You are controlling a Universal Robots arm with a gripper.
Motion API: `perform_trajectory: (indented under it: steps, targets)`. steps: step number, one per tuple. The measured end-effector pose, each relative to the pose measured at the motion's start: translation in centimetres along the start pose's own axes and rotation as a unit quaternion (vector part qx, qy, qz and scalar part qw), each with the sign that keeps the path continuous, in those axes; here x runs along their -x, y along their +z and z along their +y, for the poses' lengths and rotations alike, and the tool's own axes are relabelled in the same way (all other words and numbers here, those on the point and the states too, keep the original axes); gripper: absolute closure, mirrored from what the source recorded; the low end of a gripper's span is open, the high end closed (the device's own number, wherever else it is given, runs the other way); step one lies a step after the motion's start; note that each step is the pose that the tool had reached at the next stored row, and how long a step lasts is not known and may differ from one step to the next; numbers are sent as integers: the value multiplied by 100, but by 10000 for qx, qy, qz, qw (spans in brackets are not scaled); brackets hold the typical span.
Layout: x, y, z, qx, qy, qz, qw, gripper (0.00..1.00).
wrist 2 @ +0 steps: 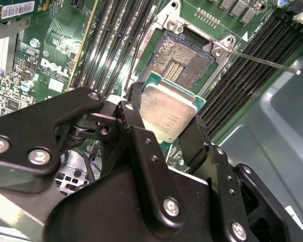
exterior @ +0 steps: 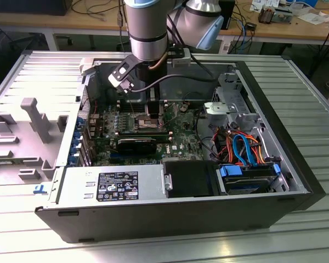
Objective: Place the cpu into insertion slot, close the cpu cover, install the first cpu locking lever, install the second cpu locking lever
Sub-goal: 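Place the cpu into insertion slot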
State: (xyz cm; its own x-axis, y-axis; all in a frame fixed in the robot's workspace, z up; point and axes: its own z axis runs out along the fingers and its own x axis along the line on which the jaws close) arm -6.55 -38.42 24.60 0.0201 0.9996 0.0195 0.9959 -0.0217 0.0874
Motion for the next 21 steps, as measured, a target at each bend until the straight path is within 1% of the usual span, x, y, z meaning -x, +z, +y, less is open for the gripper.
perform_trajectory:
  steps: [5, 9, 12, 16, 19, 20, 21]
  targets:
    - [0, 12, -10, 0, 0, 1, 10000, 46]
    - [1, 29, -47, 0, 1, 1, 10000, 46]
    - [3, 78, -74, 0, -9, 1, 10000, 46]
    - [4, 117, -110, -1, -57, 4, 10000, 46]
    - [-2, 149, -142, -2, -132, -42, 9999, 46]
    - [-11, 153, -146, -2, -154, -71, 9999, 46]
    - [-32, 162, -154, -2, -196, -141, 9997, 46]
